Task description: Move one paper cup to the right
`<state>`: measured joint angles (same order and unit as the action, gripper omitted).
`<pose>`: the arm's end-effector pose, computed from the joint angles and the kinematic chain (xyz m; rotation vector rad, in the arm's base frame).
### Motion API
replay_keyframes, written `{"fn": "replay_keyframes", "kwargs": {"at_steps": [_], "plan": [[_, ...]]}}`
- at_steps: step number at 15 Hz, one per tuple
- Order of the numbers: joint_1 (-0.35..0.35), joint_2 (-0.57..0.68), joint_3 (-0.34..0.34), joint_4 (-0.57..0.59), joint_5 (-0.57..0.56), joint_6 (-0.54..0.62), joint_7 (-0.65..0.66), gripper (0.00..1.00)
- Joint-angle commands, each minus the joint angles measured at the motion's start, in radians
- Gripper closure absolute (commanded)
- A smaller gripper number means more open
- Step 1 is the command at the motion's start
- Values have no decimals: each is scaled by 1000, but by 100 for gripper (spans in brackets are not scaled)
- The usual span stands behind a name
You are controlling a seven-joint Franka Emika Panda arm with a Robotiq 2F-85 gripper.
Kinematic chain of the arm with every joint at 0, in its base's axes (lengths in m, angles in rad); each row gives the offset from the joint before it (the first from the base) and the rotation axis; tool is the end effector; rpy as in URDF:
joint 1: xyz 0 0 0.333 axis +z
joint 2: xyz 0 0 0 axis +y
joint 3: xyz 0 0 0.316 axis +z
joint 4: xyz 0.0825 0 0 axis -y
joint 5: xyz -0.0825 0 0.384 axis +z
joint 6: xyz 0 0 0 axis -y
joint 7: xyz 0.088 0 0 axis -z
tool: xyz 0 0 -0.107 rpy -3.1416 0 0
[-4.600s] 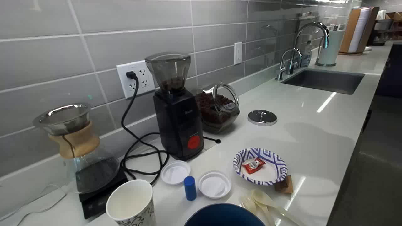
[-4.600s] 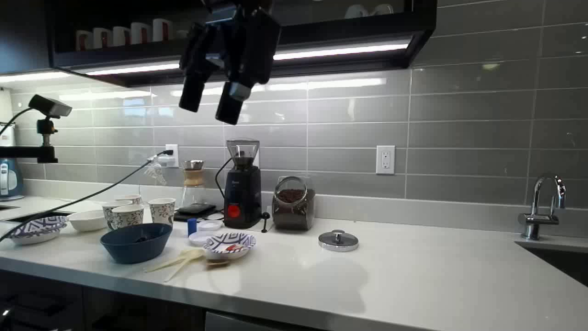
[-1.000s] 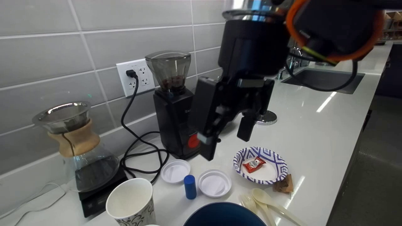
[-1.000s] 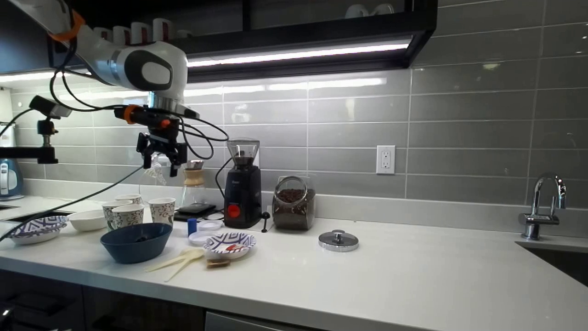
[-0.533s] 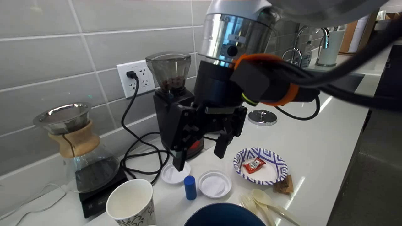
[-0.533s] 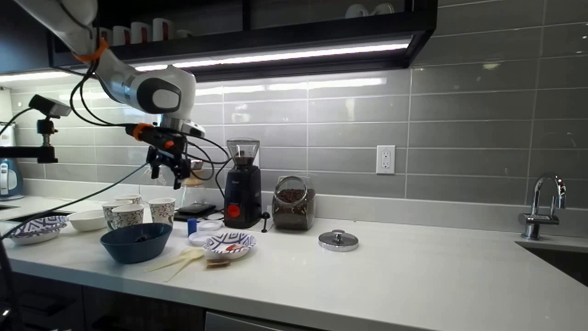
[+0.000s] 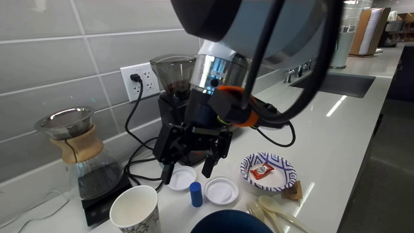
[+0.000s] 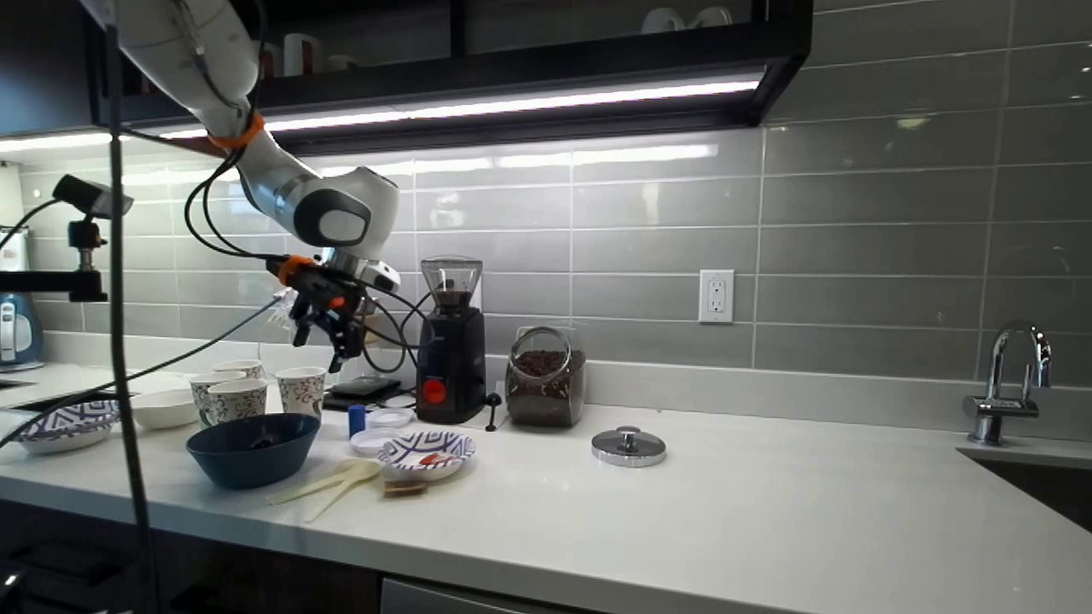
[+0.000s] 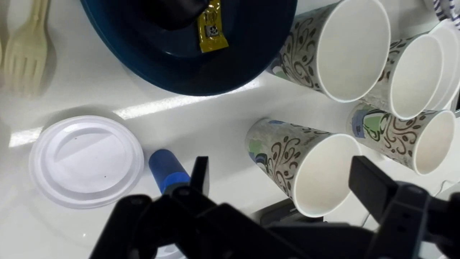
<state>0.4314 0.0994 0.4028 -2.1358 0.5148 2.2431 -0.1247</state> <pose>0.3658 0.4210 0.3690 -2.5816 -0.8465 0.1995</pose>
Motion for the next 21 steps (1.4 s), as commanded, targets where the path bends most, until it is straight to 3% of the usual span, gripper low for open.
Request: {"fn": "replay_keyframes", "kwargs": {"at_steps": [1,10,11,15,21], "plan": [[-1,116,22,86,11,31,6,0],[13,283,57,199,-14,118,54,0],[15,296,58,210,-16,116,59,4],[19,331,58,237,-27,106,82,40],[27,353,52,255,-45,98,121,81]]}}
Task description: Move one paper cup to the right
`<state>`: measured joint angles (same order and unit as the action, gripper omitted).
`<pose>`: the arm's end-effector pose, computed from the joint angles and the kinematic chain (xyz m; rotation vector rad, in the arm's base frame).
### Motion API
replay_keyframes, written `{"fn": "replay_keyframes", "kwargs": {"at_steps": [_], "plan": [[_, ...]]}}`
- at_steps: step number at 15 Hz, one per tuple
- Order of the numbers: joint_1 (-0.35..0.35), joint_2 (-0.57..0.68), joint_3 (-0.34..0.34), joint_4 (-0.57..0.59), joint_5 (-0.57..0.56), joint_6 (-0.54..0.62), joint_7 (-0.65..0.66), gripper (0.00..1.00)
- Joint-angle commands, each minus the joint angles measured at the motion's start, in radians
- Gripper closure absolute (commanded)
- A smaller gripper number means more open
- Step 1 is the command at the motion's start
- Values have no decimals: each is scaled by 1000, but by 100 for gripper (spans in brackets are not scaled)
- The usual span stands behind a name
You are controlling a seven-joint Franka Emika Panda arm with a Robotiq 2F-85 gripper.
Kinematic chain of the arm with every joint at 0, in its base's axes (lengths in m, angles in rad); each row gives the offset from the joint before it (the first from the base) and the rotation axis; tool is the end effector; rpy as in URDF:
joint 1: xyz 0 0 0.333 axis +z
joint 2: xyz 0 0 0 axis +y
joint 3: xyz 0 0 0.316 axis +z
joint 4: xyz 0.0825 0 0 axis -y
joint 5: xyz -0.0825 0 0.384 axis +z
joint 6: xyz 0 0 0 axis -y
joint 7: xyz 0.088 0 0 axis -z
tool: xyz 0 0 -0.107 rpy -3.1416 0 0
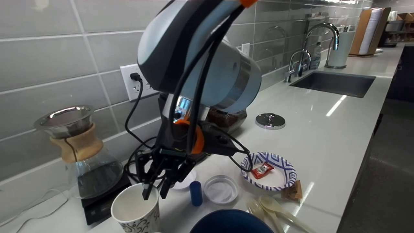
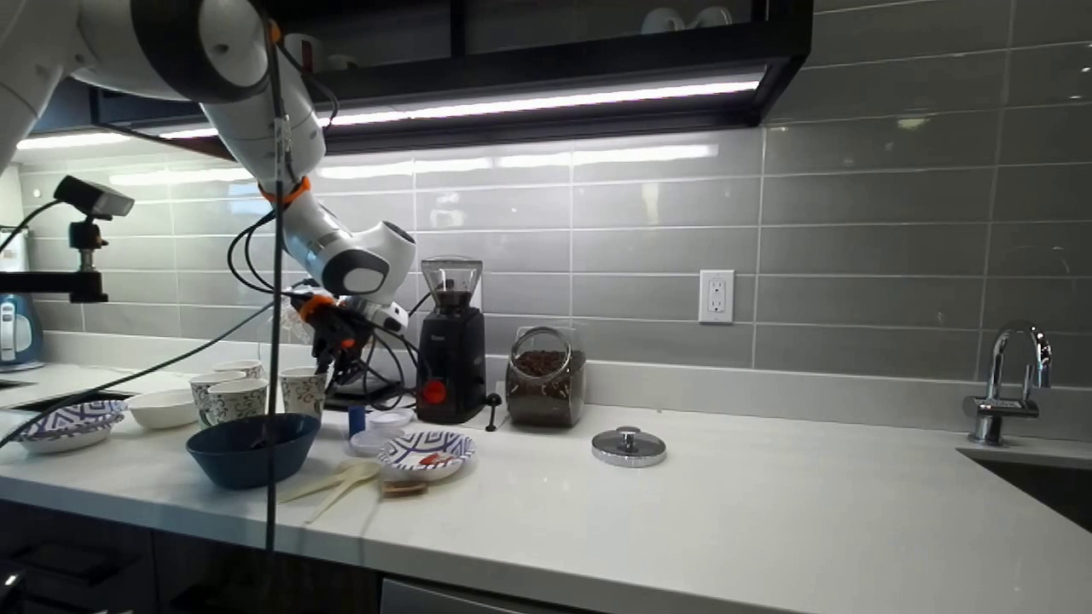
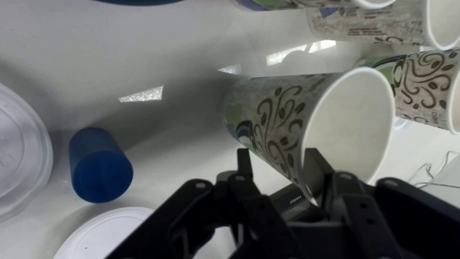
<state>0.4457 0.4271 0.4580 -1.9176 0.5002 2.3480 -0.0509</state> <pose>0.3970 0.4891 0.2984 -2.5221 -0.7274 0.2778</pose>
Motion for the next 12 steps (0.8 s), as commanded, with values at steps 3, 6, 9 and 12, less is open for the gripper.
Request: {"fn": "replay_keyframes", "kwargs": {"at_steps": [3,6,9,12], "plan": [[9,14,-2,32,-27,-5,54,100],[3,-3,0,22,-18,-2,57,100],[-13,-42,5,1,-4,-32,57,99],[-43,-132,12,-55,37,-68,66,99]]}}
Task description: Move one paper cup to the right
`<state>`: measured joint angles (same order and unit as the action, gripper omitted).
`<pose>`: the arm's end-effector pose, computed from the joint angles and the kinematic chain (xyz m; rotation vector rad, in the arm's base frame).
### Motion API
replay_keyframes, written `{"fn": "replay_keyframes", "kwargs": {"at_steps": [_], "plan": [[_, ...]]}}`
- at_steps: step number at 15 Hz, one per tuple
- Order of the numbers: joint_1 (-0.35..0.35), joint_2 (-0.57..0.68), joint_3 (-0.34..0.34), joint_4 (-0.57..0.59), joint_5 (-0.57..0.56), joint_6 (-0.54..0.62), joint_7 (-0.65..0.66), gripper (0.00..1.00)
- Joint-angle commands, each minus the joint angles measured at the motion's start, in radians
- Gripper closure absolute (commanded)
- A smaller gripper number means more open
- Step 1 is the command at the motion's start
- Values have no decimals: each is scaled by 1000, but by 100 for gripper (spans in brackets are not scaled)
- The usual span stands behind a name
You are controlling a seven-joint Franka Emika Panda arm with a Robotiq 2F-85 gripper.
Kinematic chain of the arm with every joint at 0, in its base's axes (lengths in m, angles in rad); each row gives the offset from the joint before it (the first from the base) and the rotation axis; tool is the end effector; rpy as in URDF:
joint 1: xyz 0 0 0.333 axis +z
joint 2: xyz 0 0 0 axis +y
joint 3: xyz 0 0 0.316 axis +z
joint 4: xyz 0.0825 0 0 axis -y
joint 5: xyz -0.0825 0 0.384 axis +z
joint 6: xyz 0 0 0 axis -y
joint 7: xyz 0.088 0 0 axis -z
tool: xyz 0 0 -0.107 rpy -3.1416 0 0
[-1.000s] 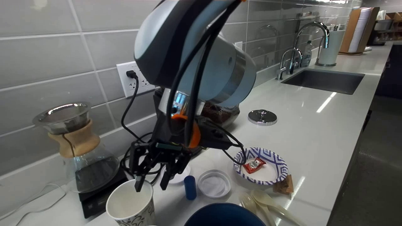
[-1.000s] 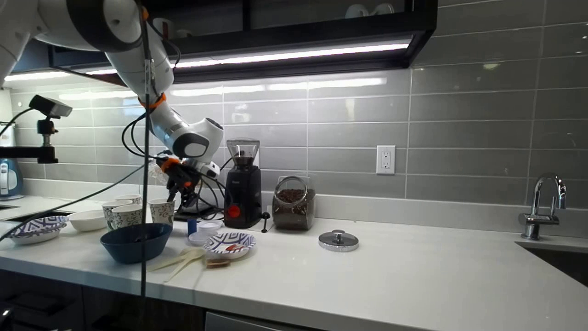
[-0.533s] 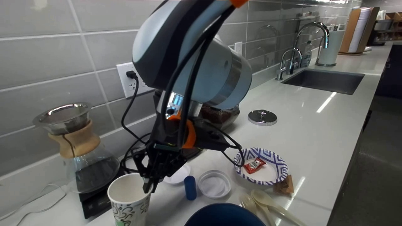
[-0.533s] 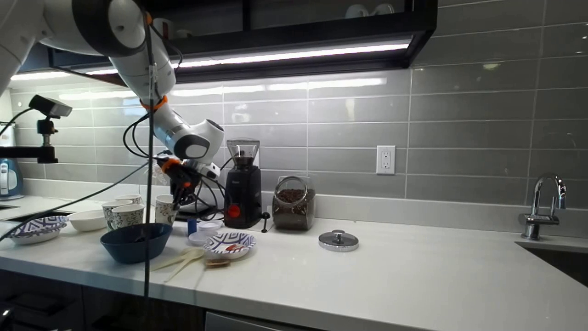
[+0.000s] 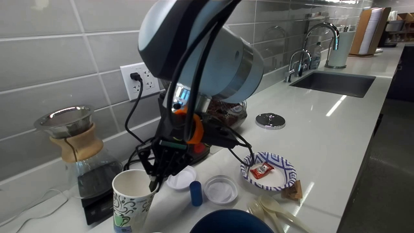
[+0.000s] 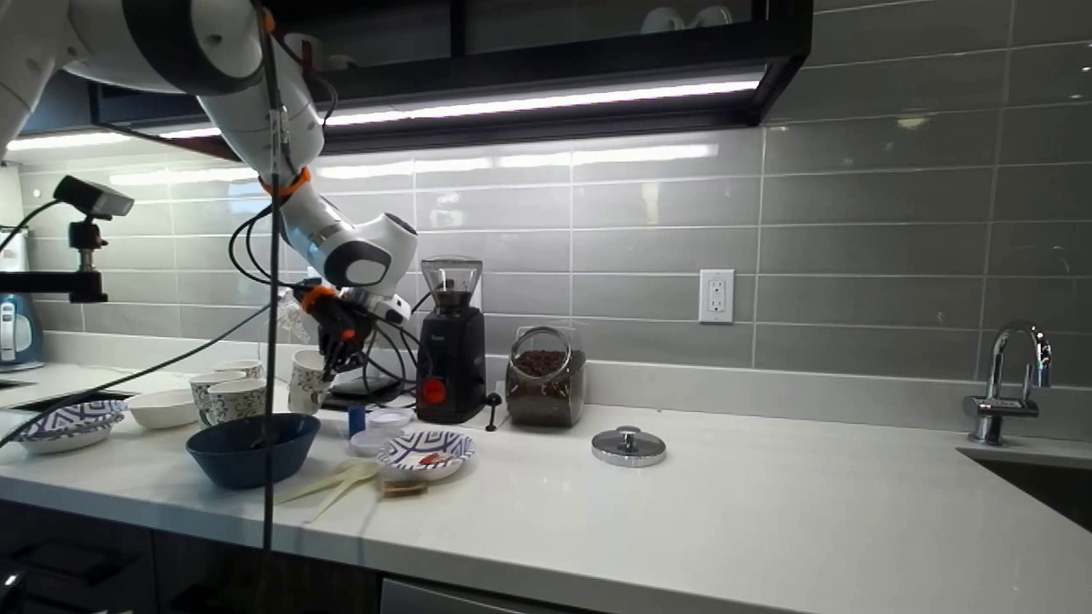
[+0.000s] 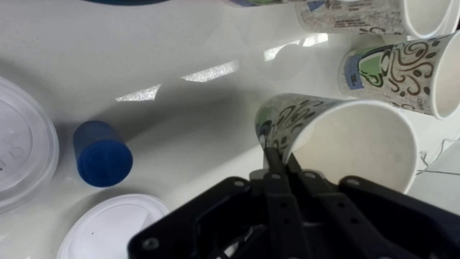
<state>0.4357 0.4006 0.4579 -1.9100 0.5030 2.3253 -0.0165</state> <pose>0.4017 0.4863 0.3152 -2.5316 -0.6860 0.2732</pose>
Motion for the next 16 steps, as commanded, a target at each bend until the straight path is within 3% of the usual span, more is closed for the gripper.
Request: {"fn": "replay_keyframes", "kwargs": {"at_steps": [1,5,9,13,16], "plan": [[-40,-142,7,-84,42,-56,45,99],[-89,-335,-14,-201,118,-138,79,99],[-110,-561,-75,-368,179,-140,151,99],[-136,-780,-129,-521,91,-150,304,99],[-185,-905,-140,-564,-64,-209,419,99]]}}
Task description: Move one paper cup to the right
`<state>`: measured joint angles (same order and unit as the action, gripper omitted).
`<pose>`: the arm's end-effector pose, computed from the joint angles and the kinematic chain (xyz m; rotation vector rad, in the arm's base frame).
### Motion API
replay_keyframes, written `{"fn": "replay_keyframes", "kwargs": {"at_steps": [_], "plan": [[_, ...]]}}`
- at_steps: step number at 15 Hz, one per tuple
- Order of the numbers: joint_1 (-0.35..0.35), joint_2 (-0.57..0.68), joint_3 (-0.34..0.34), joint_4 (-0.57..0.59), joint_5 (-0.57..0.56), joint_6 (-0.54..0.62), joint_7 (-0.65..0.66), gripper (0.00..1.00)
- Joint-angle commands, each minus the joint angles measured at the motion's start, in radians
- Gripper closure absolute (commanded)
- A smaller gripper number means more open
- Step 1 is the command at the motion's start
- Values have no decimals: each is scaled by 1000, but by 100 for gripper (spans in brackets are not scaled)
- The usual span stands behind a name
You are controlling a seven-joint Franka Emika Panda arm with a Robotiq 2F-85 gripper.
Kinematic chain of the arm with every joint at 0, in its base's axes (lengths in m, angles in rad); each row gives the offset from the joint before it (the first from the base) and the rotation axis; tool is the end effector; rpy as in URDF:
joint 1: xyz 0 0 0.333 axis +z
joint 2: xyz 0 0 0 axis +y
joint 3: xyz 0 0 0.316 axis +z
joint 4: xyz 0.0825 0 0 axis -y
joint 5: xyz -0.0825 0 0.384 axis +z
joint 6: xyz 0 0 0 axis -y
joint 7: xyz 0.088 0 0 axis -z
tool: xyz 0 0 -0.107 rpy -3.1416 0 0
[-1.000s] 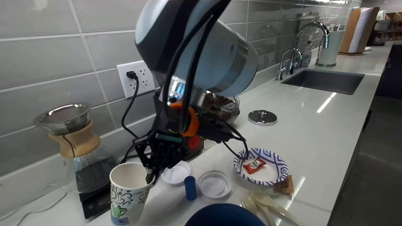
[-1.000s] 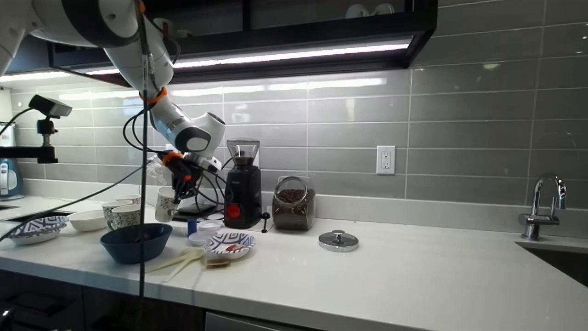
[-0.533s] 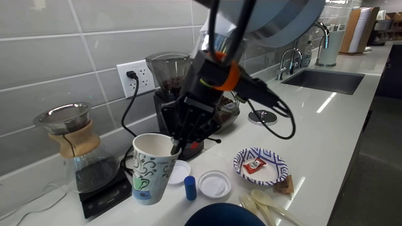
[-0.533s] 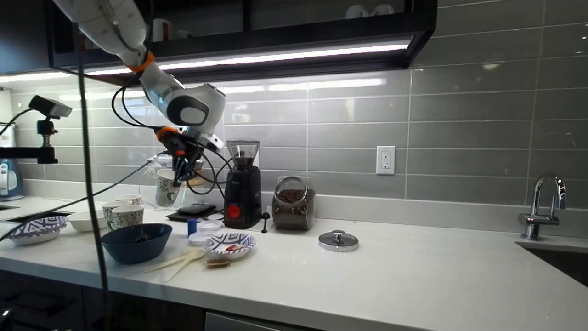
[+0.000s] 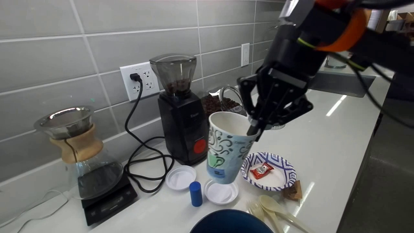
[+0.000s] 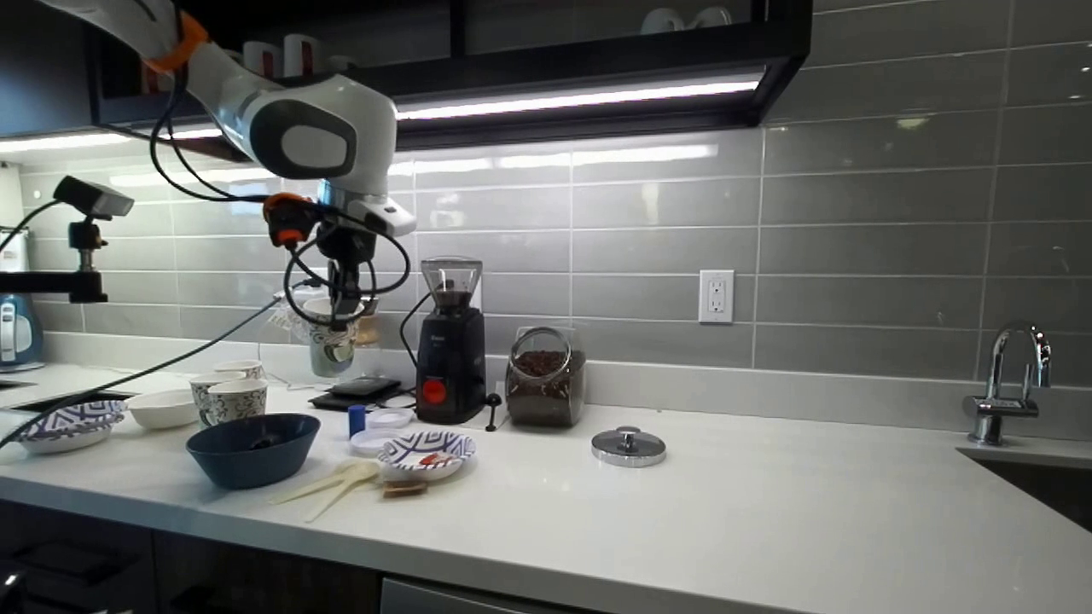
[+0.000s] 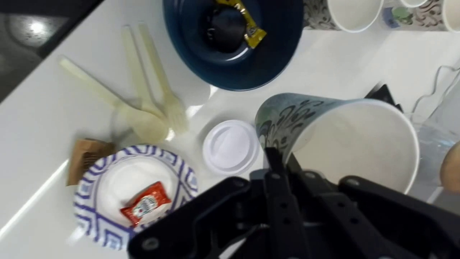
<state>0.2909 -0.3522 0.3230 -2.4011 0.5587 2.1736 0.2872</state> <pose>0.3560 0.2818 0.4540 -2.7578 -0.0278 0.0672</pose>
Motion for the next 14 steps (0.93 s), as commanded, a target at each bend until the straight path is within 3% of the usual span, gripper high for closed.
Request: {"fn": "replay_keyframes", "kwargs": {"at_steps": [1,4,6,8,14], "plan": [[-62,-180,-10,-76,-179,-94,146,99],[-135,-241,-15,-48,-361,-219,186,99],[-184,-273,-14,-50,-473,-243,186,99],[-165,-248,-26,-46,-433,-220,164,96],[-185,-259,-32,-49,-463,-220,164,96]]}}
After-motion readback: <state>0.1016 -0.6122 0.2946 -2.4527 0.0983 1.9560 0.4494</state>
